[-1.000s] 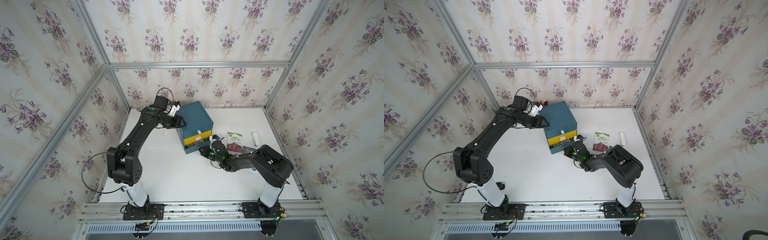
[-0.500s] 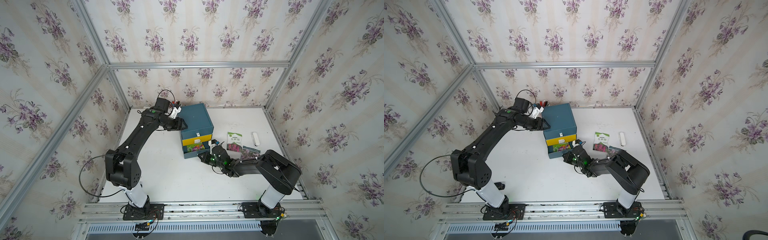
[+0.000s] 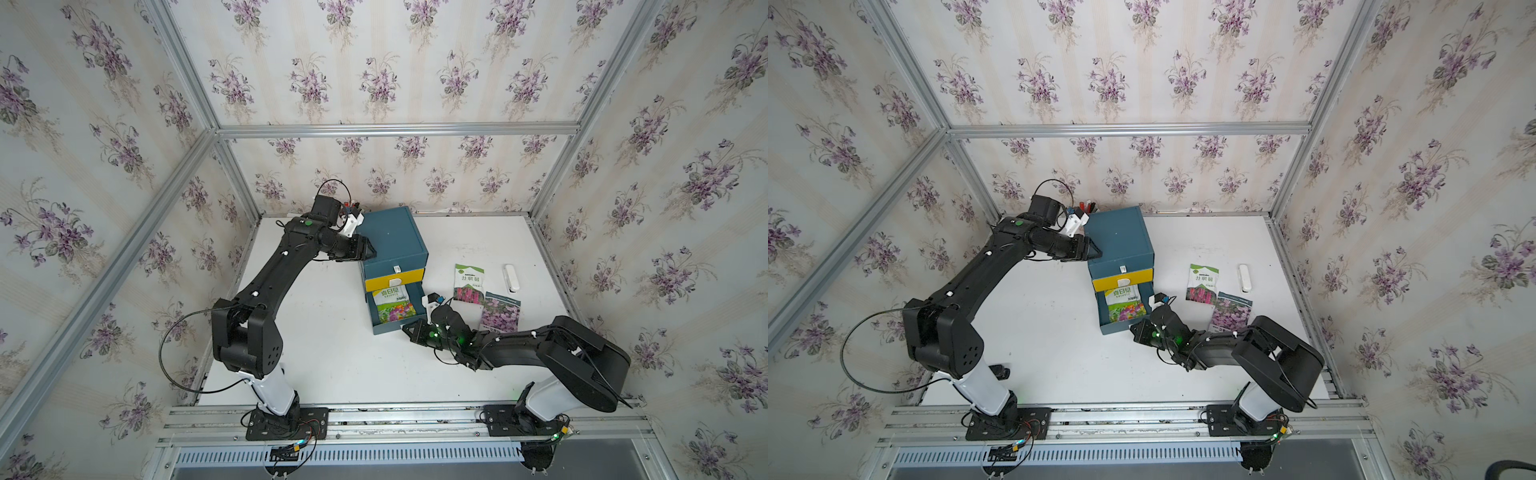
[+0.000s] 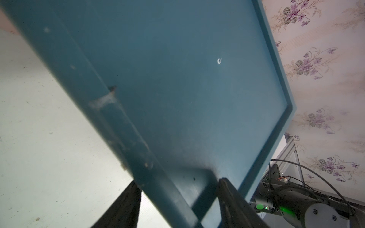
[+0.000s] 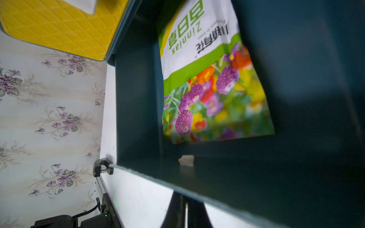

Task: Take the seed bags out of the drawer
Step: Open the drawer in the storage box.

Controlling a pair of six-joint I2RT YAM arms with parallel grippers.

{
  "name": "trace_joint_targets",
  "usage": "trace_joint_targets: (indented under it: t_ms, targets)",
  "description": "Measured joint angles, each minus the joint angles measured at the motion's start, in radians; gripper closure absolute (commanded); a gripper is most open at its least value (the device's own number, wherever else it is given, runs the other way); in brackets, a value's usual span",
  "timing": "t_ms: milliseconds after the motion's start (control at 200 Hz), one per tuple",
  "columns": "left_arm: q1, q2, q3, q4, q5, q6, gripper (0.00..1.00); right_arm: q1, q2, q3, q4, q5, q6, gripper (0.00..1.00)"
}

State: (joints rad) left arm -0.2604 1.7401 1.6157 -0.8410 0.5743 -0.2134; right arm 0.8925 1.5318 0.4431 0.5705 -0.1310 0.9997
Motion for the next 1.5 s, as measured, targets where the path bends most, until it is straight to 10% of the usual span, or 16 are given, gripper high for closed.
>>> trace_joint_targets:
  t_ms: [1144,1299,1499]
  targets:
    - [-0.011,-0.013,-0.032,0.029,-0.011,-0.003,0.36,0.134,-0.193,-0.081,-0.206,0.018,0.034,1.00]
    - [-0.011,-0.014,-0.033,0.031,-0.011,-0.003,0.36,0.135,-0.207,-0.077,-0.233,0.019,0.045,0.63]
    - [-0.011,-0.014,-0.035,0.034,-0.011,-0.003,0.36,0.135,-0.283,-0.032,-0.361,0.047,0.030,0.44]
